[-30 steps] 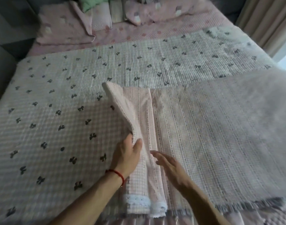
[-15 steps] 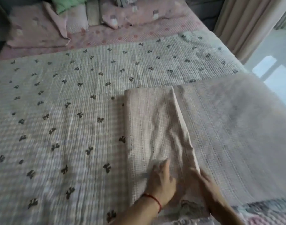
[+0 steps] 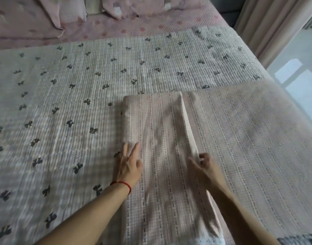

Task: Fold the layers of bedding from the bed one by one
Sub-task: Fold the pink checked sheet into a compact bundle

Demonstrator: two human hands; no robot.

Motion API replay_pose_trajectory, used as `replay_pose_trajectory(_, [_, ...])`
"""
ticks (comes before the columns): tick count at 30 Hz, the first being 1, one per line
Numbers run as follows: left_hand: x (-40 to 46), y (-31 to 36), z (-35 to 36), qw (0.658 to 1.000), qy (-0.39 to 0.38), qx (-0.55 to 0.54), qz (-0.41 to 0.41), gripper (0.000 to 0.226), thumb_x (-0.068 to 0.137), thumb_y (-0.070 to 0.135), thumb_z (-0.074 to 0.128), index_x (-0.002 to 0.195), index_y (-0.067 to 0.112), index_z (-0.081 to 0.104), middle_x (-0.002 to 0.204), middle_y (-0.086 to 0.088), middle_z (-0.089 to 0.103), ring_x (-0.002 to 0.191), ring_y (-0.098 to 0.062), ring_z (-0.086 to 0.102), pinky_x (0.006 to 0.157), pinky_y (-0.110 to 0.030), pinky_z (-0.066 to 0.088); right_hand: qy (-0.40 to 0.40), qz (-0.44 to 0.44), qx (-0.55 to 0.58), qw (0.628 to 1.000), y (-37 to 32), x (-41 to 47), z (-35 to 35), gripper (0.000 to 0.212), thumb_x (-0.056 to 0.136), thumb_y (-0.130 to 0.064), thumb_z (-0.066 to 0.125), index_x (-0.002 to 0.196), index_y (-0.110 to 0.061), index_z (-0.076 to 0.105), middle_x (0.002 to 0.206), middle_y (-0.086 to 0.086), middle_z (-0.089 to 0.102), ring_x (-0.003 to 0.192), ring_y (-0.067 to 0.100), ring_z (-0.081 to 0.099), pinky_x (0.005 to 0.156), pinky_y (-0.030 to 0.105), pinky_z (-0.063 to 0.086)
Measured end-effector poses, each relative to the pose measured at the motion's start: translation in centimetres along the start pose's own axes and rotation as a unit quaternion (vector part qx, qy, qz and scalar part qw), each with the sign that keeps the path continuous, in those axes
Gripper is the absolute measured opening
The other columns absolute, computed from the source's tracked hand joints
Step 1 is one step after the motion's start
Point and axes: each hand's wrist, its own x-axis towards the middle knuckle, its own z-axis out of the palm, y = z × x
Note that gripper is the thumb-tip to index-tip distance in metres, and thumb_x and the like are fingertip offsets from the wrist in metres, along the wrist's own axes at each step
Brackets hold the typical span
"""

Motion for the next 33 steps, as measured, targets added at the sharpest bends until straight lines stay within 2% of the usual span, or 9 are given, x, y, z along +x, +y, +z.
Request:
replay_pose_trajectory(2, [3.2, 0.7, -1.1, 0.999, 0.025, -0.019, -0.001, 0.06, 0.102, 0.024, 0.05, 0.157, 0.03, 0.027, 0.167, -0.009, 0.013, 0.152, -0.028, 0.02, 0.12, -0.041, 0.024, 0.041, -0.003, 0.039, 0.998, -2.9, 4.1, 0.7, 0.046, 0.088, -0.061, 0.061, 0.109, -0.02, 0.055, 0.087, -0.001, 0.073, 0.07, 0.016, 0.071, 0.06, 0.032, 0.058])
replay_pose_trajectory(6, [10.3, 0.8, -3.5, 0.999, 0.032, -0.012, 0.011, 0.06, 0.103, 0.024, 0.046, 0.158, 0.029, 0.024, 0.168, -0.002, 0.013, 0.154, -0.021, 0.015, 0.124, -0.043, 0.017, 0.077, -0.01, 0.094, 0.993, -7.2, 11.6, 1.2, 0.042, 0.08, -0.055, 0.058, 0.105, -0.022, 0.051, 0.098, 0.005, 0.071, 0.081, 0.026, 0.069, 0.075, 0.048, 0.06])
replay_pose_trajectory(9, [14.9, 1.0, -4.5, 0.999, 0.006, 0.04, 0.031, 0.061, 0.104, 0.033, 0.039, 0.157, 0.045, 0.014, 0.168, 0.01, -0.003, 0.155, -0.028, 0.009, 0.124, -0.049, 0.018, 0.139, -0.079, -0.045, 0.986, -9.5, 15.0, 1.4, 0.039, 0.1, -0.04, 0.049, 0.132, -0.019, 0.042, 0.123, 0.008, 0.06, 0.091, 0.022, 0.057, 0.079, 0.042, 0.051])
replay_pose_trajectory(11, [17.7, 1.3, -4.5, 0.995, -0.021, 0.087, 0.038, 0.058, 0.106, 0.04, 0.031, 0.156, 0.049, 0.004, 0.166, 0.014, -0.015, 0.155, -0.026, -0.009, 0.123, -0.052, 0.01, 0.165, -0.175, -0.155, 0.958, -11.0, 17.2, 2.4, 0.055, 0.101, -0.036, 0.044, 0.152, -0.026, 0.027, 0.153, 0.007, 0.038, 0.119, 0.023, 0.049, 0.098, 0.041, 0.045])
replay_pose_trajectory(13, [20.0, 1.6, -4.1, 0.991, -0.036, 0.12, 0.044, 0.058, 0.105, 0.046, 0.024, 0.156, 0.049, -0.004, 0.166, 0.011, -0.021, 0.153, -0.025, -0.021, 0.123, -0.056, 0.002, 0.102, -0.242, -0.252, 0.932, -11.6, 19.3, 3.4, 0.067, 0.102, -0.049, 0.034, 0.161, -0.032, 0.005, 0.17, 0.0, -0.001, 0.155, 0.027, 0.009, 0.124, 0.047, 0.016])
replay_pose_trajectory(15, [22.0, 1.3, -2.7, 0.989, -0.044, 0.141, 0.024, 0.062, 0.103, 0.053, 0.018, 0.155, 0.046, -0.015, 0.164, 0.007, -0.027, 0.151, -0.031, -0.025, 0.121, -0.06, -0.003, 0.049, -0.246, -0.305, 0.918, -10.9, 21.4, 4.4, 0.071, 0.102, -0.059, 0.021, 0.161, -0.034, -0.009, 0.169, -0.004, -0.02, 0.155, 0.027, -0.02, 0.126, 0.05, -0.005])
replay_pose_trajectory(17, [23.2, 0.8, -0.5, 0.983, -0.011, 0.181, 0.01, 0.067, 0.098, 0.058, 0.009, 0.152, 0.041, -0.025, 0.163, 0.0, -0.031, 0.15, -0.039, -0.024, 0.12, -0.063, -0.003, 0.061, -0.233, -0.317, 0.917, -9.6, 23.1, 5.3, 0.073, 0.101, -0.063, 0.016, 0.161, -0.034, -0.014, 0.167, -0.005, -0.026, 0.152, 0.024, -0.029, 0.126, 0.05, -0.009])
replay_pose_trajectory(22, [23.3, -0.3, 2.0, 0.971, 0.111, 0.204, 0.055, 0.075, 0.094, 0.056, 0.022, 0.161, 0.029, 0.001, 0.168, -0.013, -0.002, 0.151, -0.05, 0.0, 0.118, -0.066, 0.006, 0.087, -0.229, -0.326, 0.913, -9.0, 24.4, 6.4, 0.076, 0.1, -0.06, 0.025, 0.163, -0.031, -0.007, 0.17, -0.001, -0.018, 0.154, 0.024, -0.024, 0.126, 0.051, -0.008])
replay_pose_trajectory(33, [23.9, 1.0, 1.5, 0.976, 0.086, 0.201, 0.009, 0.071, 0.096, 0.055, 0.014, 0.159, 0.033, -0.012, 0.167, -0.008, -0.017, 0.151, -0.044, -0.013, 0.12, -0.064, -0.001, 0.092, -0.236, -0.309, 0.917, -8.6, 25.6, 6.4, 0.077, 0.1, -0.059, 0.03, 0.163, -0.027, 0.0, 0.171, 0.002, -0.01, 0.157, 0.028, -0.015, 0.126, 0.053, -0.006])
